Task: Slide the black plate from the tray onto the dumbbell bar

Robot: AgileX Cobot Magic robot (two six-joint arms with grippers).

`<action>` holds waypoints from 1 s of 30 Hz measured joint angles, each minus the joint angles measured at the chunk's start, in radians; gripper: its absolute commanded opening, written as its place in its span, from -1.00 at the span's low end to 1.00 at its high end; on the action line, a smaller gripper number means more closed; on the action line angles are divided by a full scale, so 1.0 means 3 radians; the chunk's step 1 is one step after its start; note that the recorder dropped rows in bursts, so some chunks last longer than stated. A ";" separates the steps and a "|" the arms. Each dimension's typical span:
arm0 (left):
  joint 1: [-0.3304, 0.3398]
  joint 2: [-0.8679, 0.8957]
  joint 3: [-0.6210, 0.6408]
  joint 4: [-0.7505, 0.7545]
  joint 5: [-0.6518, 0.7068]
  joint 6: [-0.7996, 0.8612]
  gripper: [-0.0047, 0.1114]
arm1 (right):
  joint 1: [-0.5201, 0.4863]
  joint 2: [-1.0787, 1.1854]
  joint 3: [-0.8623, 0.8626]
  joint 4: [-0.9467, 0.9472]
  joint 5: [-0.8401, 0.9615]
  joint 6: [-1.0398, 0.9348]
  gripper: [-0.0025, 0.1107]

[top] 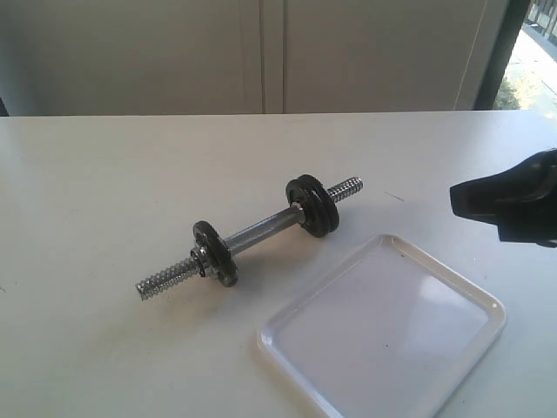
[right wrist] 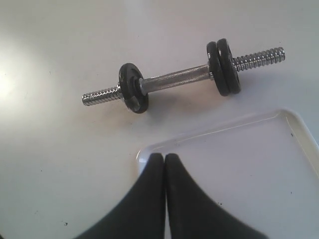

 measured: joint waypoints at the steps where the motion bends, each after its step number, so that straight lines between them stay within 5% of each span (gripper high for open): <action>1: 0.0000 -0.0002 0.0000 0.0000 0.0000 0.0000 -0.92 | 0.0000 0.0000 0.0000 0.0000 0.0000 0.0000 -0.96; 12: 0.0076 -0.0002 0.0000 0.0000 0.0000 0.0000 -0.92 | 0.0000 0.0000 0.0000 0.0000 0.0000 0.0000 -0.96; 22: 0.1289 -0.0366 0.0016 0.0048 0.0000 0.0000 -0.92 | 0.0000 0.0000 0.0000 0.0000 0.0000 0.0000 -0.96; 30: 0.1684 -0.1201 0.0010 0.0071 0.0003 0.0000 -0.92 | 0.0000 0.0000 0.0000 0.0000 0.0000 0.0000 -0.96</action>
